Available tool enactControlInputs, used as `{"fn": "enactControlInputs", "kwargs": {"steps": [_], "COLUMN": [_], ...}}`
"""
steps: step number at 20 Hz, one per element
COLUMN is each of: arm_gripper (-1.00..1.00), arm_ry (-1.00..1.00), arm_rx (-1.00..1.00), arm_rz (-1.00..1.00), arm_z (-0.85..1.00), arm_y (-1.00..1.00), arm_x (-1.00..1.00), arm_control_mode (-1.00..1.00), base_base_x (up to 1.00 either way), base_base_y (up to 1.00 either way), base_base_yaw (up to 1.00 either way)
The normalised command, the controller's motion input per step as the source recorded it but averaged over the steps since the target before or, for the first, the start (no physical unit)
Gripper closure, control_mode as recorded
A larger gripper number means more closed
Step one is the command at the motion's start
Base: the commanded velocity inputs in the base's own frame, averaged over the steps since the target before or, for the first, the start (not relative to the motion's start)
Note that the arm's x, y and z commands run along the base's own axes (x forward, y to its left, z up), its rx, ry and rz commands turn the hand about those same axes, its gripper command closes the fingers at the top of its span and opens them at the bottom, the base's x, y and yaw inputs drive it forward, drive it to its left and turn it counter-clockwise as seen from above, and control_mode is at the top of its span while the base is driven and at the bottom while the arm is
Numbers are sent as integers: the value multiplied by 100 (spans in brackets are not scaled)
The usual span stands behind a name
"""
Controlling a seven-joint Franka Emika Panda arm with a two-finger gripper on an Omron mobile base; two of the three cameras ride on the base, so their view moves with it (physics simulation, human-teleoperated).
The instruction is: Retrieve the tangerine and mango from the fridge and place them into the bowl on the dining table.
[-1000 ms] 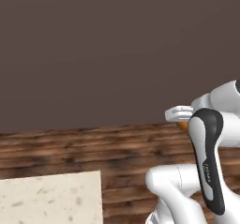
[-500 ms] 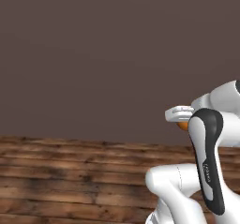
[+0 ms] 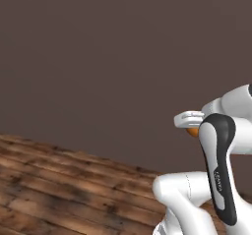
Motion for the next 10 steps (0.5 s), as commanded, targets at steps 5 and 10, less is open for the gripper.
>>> {"fn": "enactControlInputs", "kwargs": {"steps": [5,10], "arm_gripper": [100,100], "arm_ry": [0,0], "arm_rx": [0,0], "arm_rz": [0,0], "arm_z": [0,0], "arm_y": [0,0], "arm_x": [0,0], "arm_control_mode": [100,100], "base_base_x": [99,97], "base_base_y": [12,14], "base_base_yaw": [49,50]}}
